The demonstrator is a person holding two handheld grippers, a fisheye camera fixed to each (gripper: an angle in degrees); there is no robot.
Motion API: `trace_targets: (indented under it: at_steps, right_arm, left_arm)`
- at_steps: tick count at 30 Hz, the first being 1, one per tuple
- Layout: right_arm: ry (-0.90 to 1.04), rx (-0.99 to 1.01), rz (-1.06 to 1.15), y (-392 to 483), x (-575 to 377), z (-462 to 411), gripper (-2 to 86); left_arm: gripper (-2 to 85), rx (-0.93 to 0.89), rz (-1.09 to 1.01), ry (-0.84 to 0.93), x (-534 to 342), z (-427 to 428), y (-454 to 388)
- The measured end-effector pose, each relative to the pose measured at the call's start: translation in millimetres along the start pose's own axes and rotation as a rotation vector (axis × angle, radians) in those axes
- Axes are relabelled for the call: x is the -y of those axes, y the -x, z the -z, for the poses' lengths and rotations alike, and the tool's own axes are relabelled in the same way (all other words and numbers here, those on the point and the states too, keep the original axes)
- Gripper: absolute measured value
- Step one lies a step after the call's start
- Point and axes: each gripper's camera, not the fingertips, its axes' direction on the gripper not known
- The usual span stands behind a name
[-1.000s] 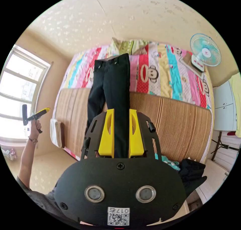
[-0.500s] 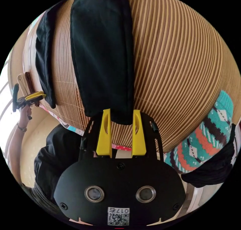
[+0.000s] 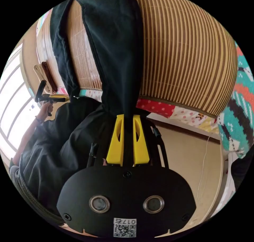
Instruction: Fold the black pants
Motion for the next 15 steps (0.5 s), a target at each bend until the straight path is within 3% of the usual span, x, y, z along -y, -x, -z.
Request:
trace_targets:
  at_steps: [4, 6, 11, 15]
  right_arm:
    - [-0.202, 0.152, 0.126, 0.1, -43.4, 52.9, 5.0]
    - [-0.176, 0.164, 0.305, 20.5, -43.7, 64.8, 5.2]
    - [-0.033, 0.144, 0.660, 89.1, -23.7, 63.8, 5.5]
    - [-0.021, 0.141, 0.759, 124.4, -17.9, 57.2, 5.8]
  left_arm:
    - [7.0, -0.069, 0.115, -0.358, -49.0, 87.5, 5.8]
    - [8.2, -0.064, -0.005, -0.501, -51.5, 137.8, -38.5]
    - [14.2, -0.100, -0.334, -0.396, 22.7, 177.8, -167.6]
    - [15.8, 0.004, -0.428, -0.241, 68.9, 169.6, -222.8]
